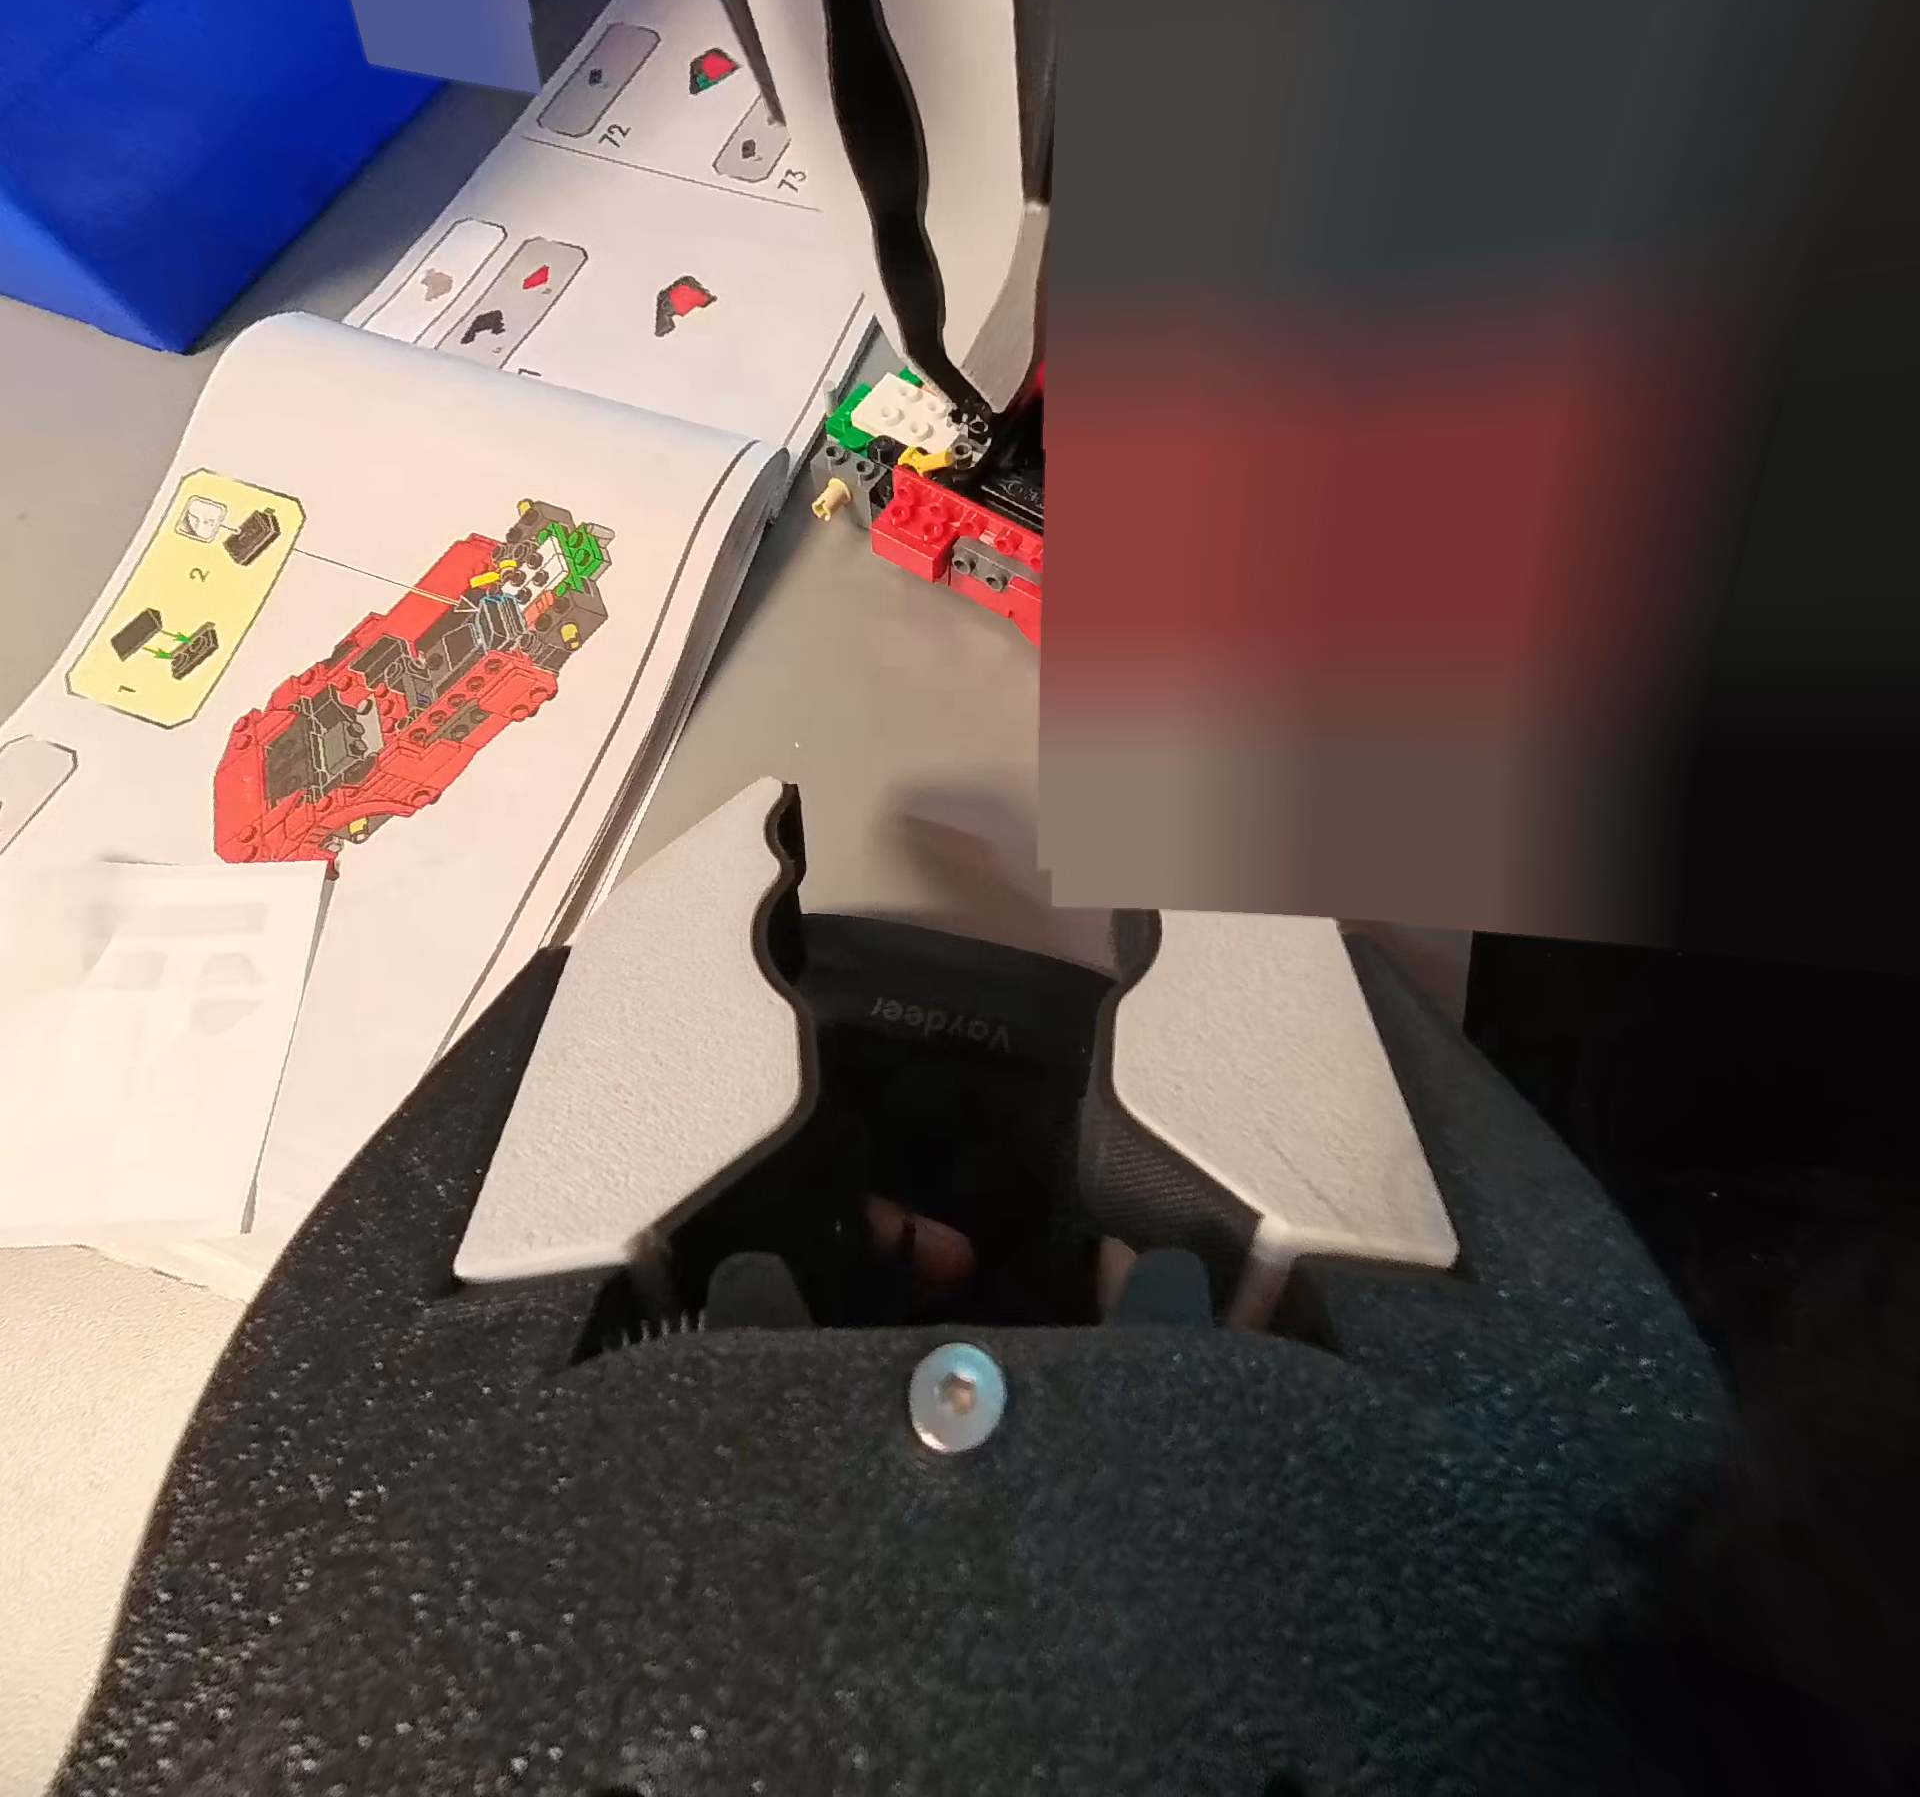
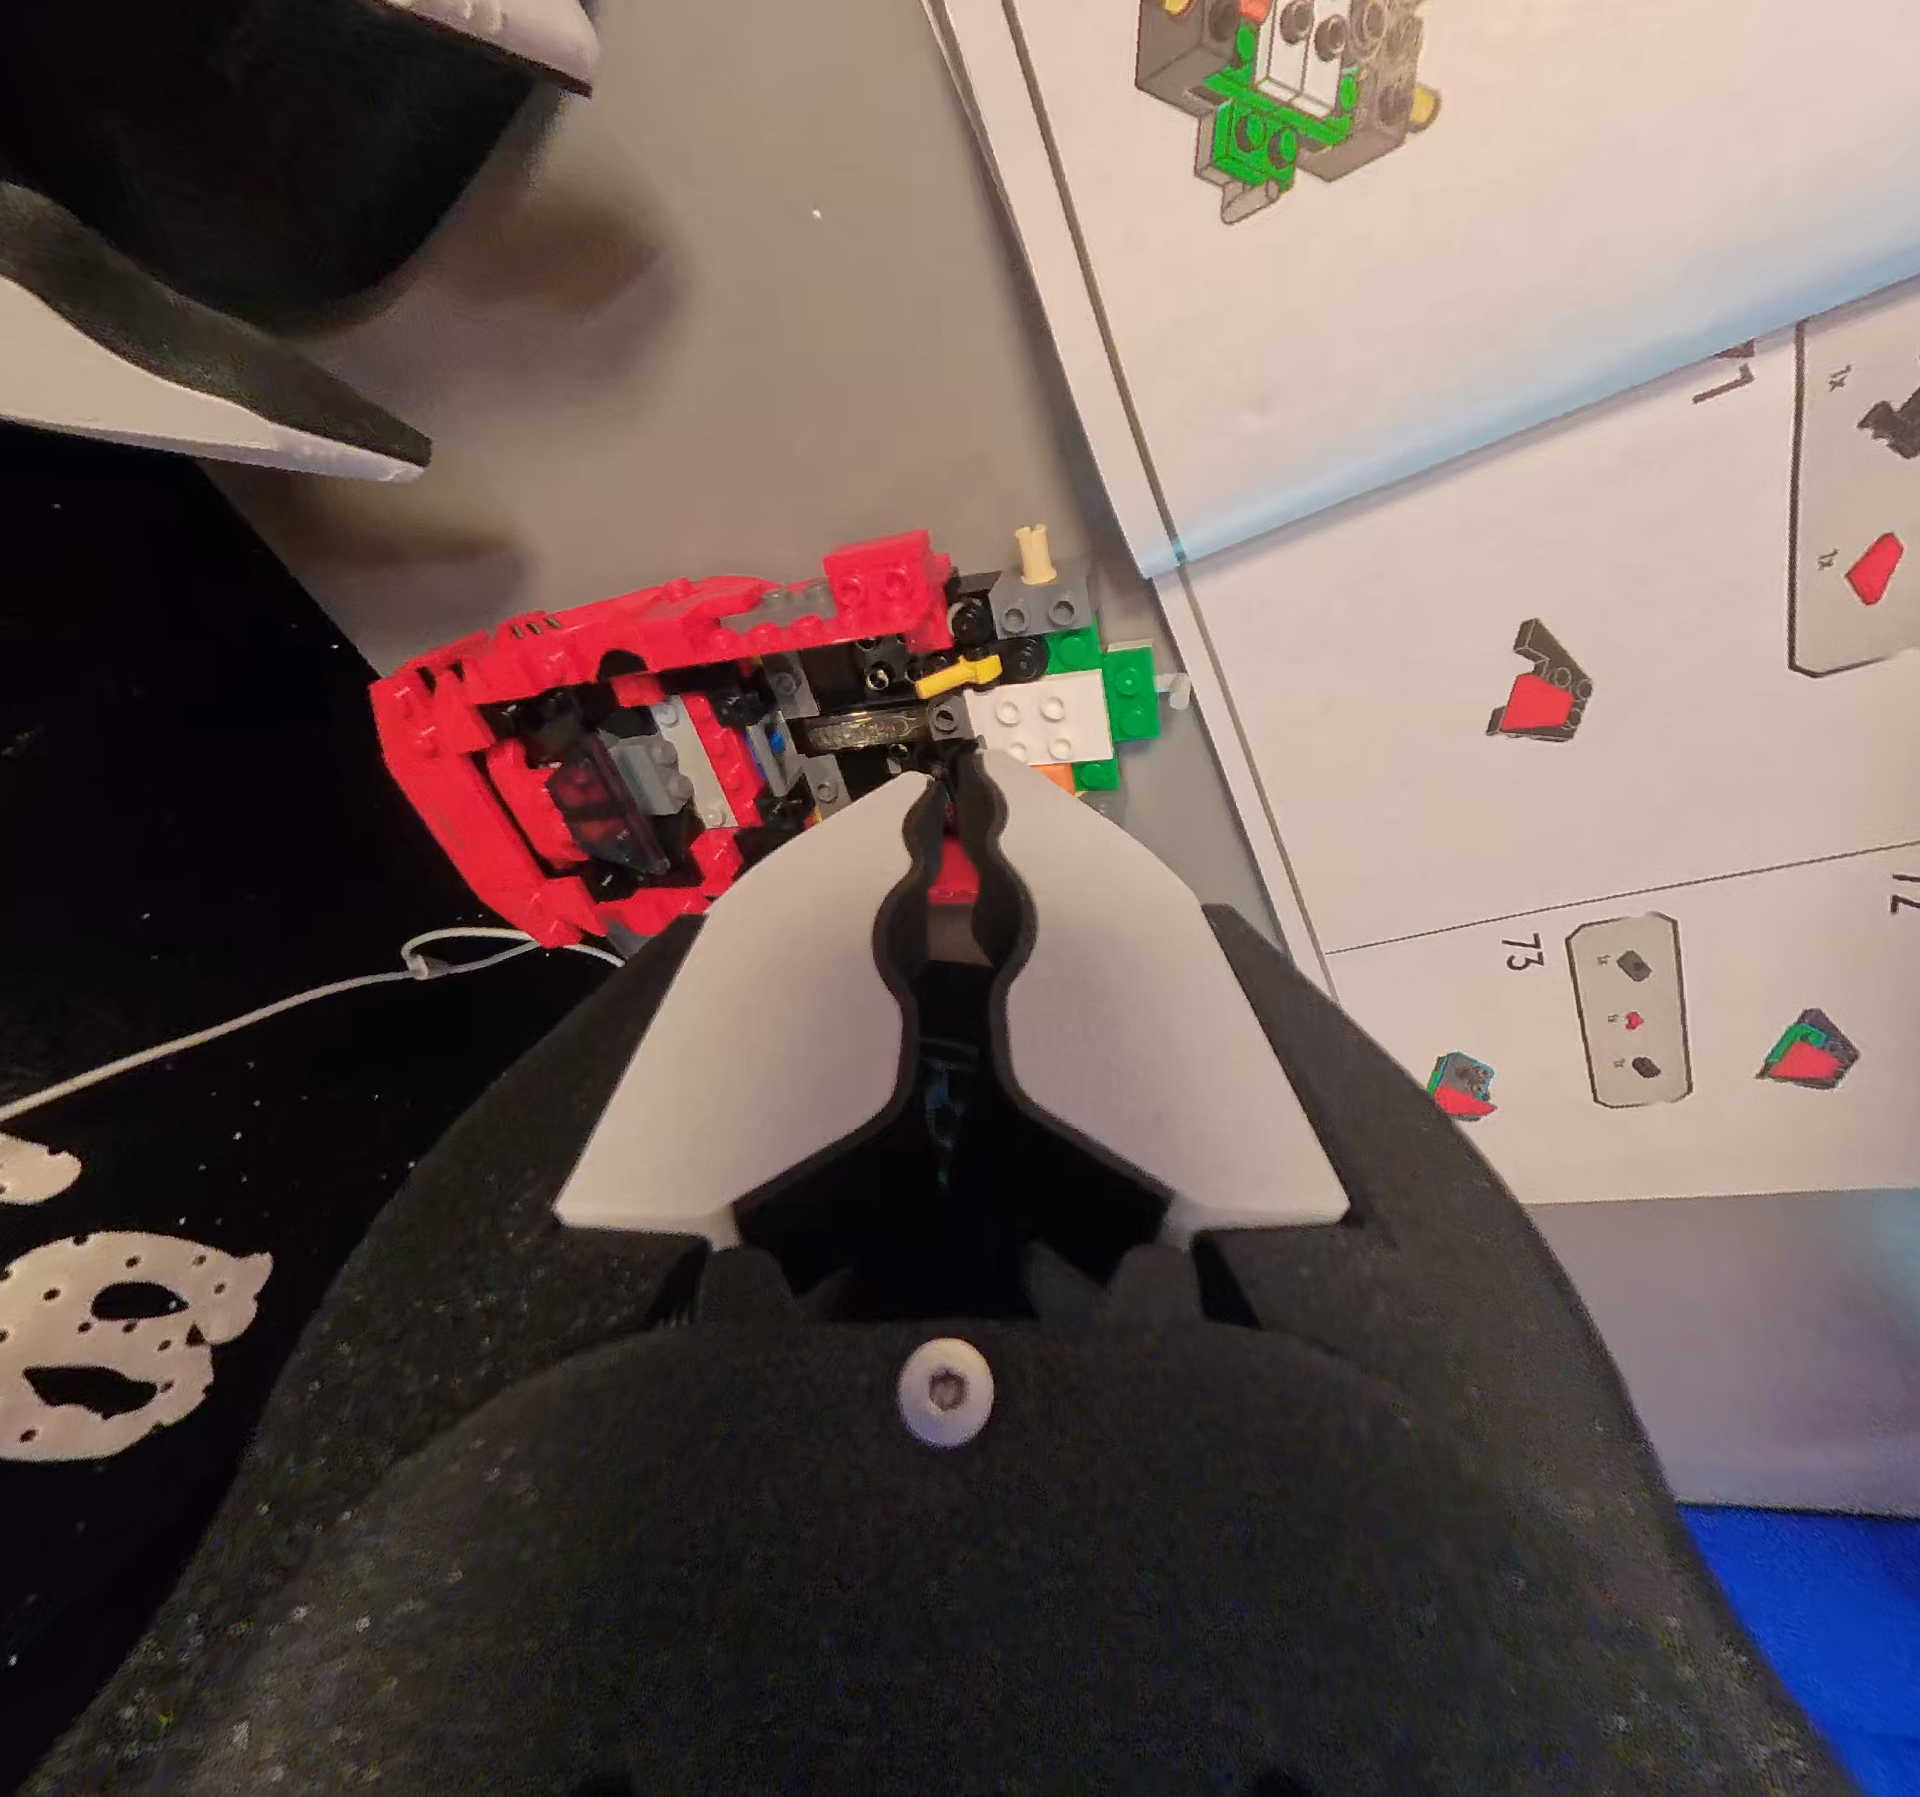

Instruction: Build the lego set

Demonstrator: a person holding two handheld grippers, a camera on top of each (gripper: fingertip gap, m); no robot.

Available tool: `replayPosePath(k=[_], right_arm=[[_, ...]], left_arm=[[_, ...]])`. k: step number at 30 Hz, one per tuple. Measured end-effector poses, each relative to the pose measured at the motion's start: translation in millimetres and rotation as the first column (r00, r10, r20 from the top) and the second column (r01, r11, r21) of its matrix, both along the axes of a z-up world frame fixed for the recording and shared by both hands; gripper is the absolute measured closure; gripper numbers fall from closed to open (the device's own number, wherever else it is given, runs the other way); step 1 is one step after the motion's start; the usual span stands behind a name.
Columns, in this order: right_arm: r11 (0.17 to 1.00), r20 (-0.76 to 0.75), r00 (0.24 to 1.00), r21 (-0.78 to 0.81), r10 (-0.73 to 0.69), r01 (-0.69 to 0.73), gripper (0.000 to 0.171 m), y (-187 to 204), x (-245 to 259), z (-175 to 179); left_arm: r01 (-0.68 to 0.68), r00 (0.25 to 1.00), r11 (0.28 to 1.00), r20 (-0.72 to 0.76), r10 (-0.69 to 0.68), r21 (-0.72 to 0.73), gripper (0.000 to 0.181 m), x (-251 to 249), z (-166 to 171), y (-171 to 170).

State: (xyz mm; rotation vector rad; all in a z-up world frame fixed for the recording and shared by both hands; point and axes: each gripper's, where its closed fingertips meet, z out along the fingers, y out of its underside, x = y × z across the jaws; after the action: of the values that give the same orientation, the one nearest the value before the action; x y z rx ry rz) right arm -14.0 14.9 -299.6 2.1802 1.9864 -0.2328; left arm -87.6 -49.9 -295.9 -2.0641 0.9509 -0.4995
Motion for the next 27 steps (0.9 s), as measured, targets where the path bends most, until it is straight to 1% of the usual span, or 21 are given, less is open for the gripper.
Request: replayPosePath(k=[3,7,10,12,14,17,22,27], right_arm=[[0.999,-0.009,1.000,0.049,-0.017,0.017,0.168,0.0,-0.3,-0.2],[0.998,-0.027,0.999,0.054,-0.024,0.025,0.167,0.1,-0.9,-0.4],[0.999,-0.017,1.000,0.047,-0.008,0.009,0.167,0.3,-1.1,-0.3],[1.000,-0.042,0.999,0.030,0.002,-0.001,0.167,0.1,-1.2,0.0],[0.999,-0.074,0.996,0.032,0.043,-0.041,0.167,0.1,-1.5,0.2],[0.999,-0.101,0.994,0.027,0.029,-0.026,0.167,0.2,-1.9,0.7],[0.999,-0.104,0.994,0.047,0.023,-0.019,0.169,2.0,-0.7,7.1],[1.000,-0.083,0.997,-0.003,0.011,-0.011,0.169,0.1,0.2,2.6]], left_arm=[[0.003,1.000,1.000,0.000,-0.003,-0.002,0.124,-0.3,0.2,-0.8],[0.008,1.000,1.000,-0.009,-0.008,-0.008,0.123,0.5,-1.4,-1.3],[0.008,1.000,1.000,-0.019,-0.008,-0.014,0.123,0.4,-3.0,-1.2],[0.004,1.000,1.000,-0.026,-0.004,-0.010,0.123,-0.1,-3.0,-0.8],[-0.001,0.999,1.000,-0.032,0.000,-0.005,0.123,-0.6,-2.6,-0.4],[-0.006,0.999,1.000,-0.047,0.007,0.013,0.124,-1.8,-2.5,0.4],[-0.004,0.997,1.000,-0.077,0.006,0.023,0.123,-2.2,-4.5,0.3],[-0.004,0.997,1.000,-0.071,0.006,0.023,0.124,-2.5,-4.1,-0.2]])
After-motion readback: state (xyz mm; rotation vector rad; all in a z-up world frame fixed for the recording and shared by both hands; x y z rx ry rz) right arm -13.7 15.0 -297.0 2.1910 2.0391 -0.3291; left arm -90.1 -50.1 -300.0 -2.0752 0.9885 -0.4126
